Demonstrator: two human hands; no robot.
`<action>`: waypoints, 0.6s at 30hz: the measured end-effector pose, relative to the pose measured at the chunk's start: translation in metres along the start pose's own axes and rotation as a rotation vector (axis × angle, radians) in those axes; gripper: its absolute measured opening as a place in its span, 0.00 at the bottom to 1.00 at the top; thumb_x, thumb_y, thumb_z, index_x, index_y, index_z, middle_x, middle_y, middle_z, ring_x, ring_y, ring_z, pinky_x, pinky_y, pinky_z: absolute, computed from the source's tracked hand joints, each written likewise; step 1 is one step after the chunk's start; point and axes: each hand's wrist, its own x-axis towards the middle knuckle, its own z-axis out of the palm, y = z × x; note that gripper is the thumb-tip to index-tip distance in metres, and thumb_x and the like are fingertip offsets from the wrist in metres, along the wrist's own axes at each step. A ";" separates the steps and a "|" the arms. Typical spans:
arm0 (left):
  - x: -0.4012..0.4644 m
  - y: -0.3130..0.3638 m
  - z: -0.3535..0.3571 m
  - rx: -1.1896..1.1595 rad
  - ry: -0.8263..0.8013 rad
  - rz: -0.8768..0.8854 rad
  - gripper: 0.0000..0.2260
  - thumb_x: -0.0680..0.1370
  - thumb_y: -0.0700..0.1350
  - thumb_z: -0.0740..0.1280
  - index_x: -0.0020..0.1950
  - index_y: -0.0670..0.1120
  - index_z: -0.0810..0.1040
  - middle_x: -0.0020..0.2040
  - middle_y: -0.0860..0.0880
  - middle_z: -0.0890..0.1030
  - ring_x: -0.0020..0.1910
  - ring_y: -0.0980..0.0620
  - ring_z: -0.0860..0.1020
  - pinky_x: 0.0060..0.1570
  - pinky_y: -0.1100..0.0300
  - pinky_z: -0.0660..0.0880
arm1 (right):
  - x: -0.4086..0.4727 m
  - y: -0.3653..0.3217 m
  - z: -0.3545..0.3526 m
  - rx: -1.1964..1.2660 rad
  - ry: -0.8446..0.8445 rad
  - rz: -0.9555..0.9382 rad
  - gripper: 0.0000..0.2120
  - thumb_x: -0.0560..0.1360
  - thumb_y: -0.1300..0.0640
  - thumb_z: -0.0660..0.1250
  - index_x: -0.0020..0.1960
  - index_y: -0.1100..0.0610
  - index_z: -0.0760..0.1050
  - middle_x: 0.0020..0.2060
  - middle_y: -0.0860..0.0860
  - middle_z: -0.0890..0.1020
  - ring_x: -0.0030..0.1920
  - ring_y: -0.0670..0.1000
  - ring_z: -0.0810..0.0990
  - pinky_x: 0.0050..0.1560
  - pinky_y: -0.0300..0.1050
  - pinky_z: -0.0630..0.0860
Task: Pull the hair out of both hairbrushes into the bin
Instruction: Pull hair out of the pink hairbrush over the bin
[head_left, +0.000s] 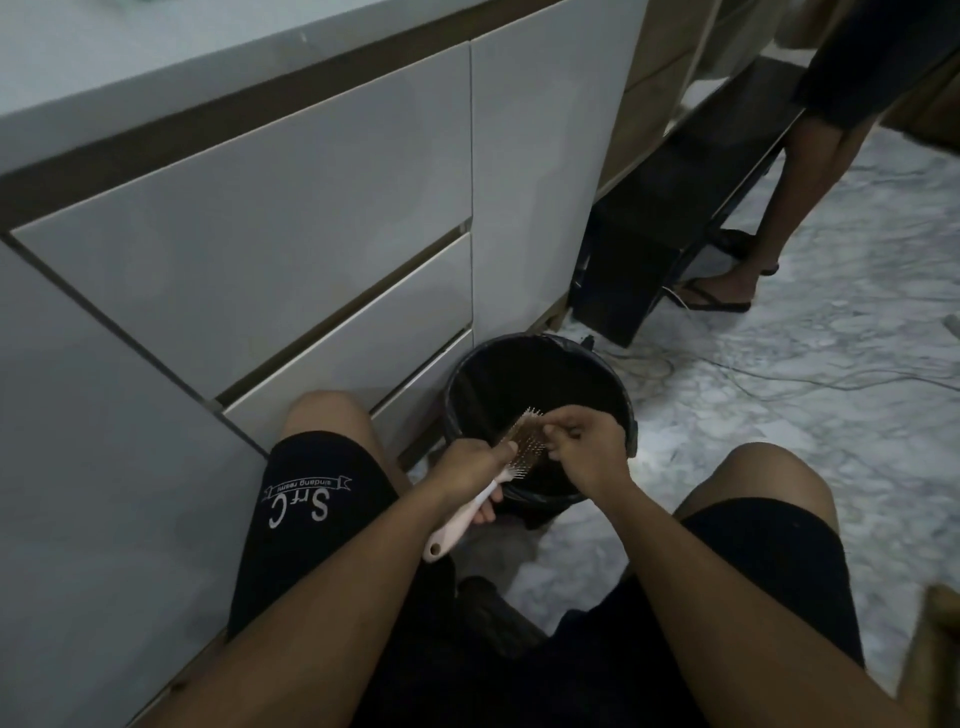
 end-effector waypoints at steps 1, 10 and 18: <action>0.000 0.000 0.001 0.007 -0.002 0.005 0.17 0.80 0.54 0.63 0.41 0.40 0.75 0.29 0.43 0.76 0.18 0.49 0.72 0.19 0.64 0.67 | 0.001 -0.001 -0.002 0.049 0.053 0.040 0.12 0.75 0.66 0.68 0.41 0.51 0.81 0.37 0.47 0.83 0.40 0.51 0.84 0.47 0.53 0.83; 0.002 -0.002 0.006 0.048 -0.031 0.016 0.16 0.79 0.56 0.63 0.44 0.43 0.76 0.31 0.45 0.77 0.20 0.49 0.73 0.21 0.62 0.67 | 0.002 0.002 -0.023 0.190 0.156 0.154 0.06 0.77 0.63 0.65 0.51 0.57 0.80 0.45 0.57 0.84 0.40 0.52 0.83 0.42 0.47 0.83; 0.000 -0.008 0.007 0.046 -0.044 0.042 0.16 0.76 0.60 0.65 0.42 0.47 0.78 0.31 0.46 0.77 0.21 0.50 0.74 0.22 0.62 0.67 | -0.005 0.005 -0.015 0.085 -0.049 0.068 0.09 0.75 0.64 0.69 0.53 0.55 0.82 0.47 0.51 0.84 0.45 0.50 0.84 0.36 0.42 0.82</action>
